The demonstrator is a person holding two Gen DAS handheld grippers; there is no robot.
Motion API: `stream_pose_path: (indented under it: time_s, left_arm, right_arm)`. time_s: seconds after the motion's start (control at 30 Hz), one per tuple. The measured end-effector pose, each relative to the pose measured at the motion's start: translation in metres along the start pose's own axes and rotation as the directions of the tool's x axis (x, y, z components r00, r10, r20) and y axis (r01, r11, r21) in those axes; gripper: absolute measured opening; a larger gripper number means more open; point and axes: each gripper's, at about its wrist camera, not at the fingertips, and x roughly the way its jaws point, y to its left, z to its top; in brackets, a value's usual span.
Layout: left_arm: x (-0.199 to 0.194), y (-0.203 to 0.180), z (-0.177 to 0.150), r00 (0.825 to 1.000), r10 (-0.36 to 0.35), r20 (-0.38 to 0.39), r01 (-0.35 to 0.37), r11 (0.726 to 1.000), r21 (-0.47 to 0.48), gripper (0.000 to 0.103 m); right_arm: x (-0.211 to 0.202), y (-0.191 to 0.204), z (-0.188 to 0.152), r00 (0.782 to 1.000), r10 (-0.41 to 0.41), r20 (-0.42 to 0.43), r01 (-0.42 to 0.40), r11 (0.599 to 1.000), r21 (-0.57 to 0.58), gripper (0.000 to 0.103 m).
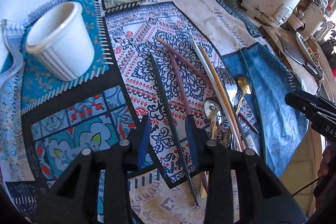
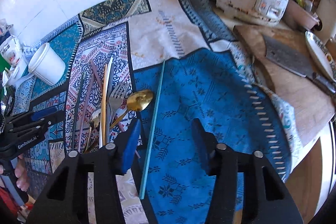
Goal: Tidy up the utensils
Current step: 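Grasp the dark green chopstick with the left tool while the right tool grasps the teal chopstick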
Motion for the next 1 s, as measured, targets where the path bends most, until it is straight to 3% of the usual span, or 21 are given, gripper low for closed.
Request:
stream_pose_path:
  time_s: [0.13,0.37,0.7,0.83,1.0]
  left_arm:
    - [0.017,0.001,0.004,0.998,-0.028,-0.048,0.028,1.000,0.008,0.023]
    - [0.027,0.003,0.007,0.996,-0.037,-0.079,0.035,0.999,-0.016,0.012]
    - [0.036,0.005,0.009,0.996,-0.024,-0.091,0.019,0.998,-0.065,0.007]
    - [0.039,0.001,0.014,0.994,-0.019,-0.103,0.017,1.000,-0.022,0.005]
    - [0.044,0.000,0.021,0.992,-0.037,-0.117,0.038,0.999,0.007,0.005]
  right_arm:
    - [0.018,0.006,0.001,0.999,0.005,-0.043,-0.004,1.000,0.023,0.033]
    - [0.032,0.012,0.003,0.997,0.011,-0.072,-0.010,1.000,0.016,0.029]
    - [0.063,0.010,0.012,0.986,0.048,-0.160,-0.053,0.998,-0.023,0.022]
    - [0.067,0.017,0.013,0.989,0.018,-0.149,-0.029,0.997,-0.067,0.020]
    - [0.067,0.018,0.013,0.991,-0.024,-0.134,0.015,0.998,-0.066,0.007]
